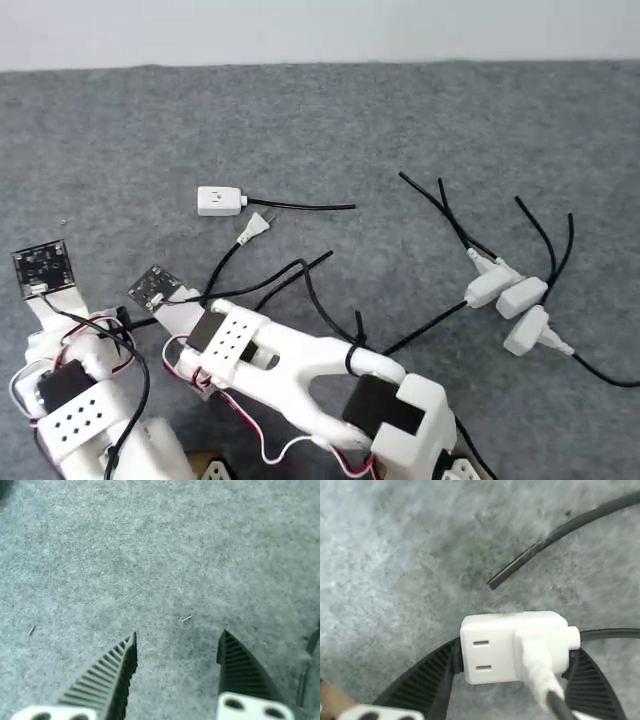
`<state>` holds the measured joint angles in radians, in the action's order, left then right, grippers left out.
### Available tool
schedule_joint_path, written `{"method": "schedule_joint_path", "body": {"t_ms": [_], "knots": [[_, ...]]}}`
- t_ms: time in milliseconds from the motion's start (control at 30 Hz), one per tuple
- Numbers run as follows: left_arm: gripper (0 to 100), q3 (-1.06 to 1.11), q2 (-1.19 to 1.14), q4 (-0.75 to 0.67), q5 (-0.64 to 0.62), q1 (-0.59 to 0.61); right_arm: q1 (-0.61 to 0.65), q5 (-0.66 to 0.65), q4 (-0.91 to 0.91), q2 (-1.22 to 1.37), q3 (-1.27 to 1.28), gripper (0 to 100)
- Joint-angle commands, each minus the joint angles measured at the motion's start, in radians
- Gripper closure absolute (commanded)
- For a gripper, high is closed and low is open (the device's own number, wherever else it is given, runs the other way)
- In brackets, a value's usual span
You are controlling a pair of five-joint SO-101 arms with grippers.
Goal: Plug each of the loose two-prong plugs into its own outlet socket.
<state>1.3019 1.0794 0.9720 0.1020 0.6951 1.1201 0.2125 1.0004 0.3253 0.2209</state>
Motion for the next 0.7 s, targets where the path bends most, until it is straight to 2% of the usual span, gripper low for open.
{"method": "schedule_joint_path", "body": {"t_ms": [0,133,200,267,400,667], "knots": [[75,-0.047,0.006,-0.023,-0.008,0.003,-0.042,-0.061,0.004,0.001,-0.049,73.1],[75,-0.047,0.006,-0.023,-0.008,0.003,-0.087,-0.083,-0.002,-0.005,-0.049,99.8],[75,-0.045,0.006,-0.023,-0.008,0.003,-0.130,-0.083,0.007,-0.008,-0.049,95.8],[75,-0.045,0.006,-0.023,-0.006,0.002,-0.177,-0.084,0.028,-0.016,-0.049,99.0],[75,-0.045,0.006,-0.023,-0.006,0.000,-0.283,-0.114,0.097,-0.088,-0.041,99.1],[75,-0.045,0.006,-0.023,-0.006,0.000,-0.602,-0.204,0.176,-0.406,0.100,99.0]]}}
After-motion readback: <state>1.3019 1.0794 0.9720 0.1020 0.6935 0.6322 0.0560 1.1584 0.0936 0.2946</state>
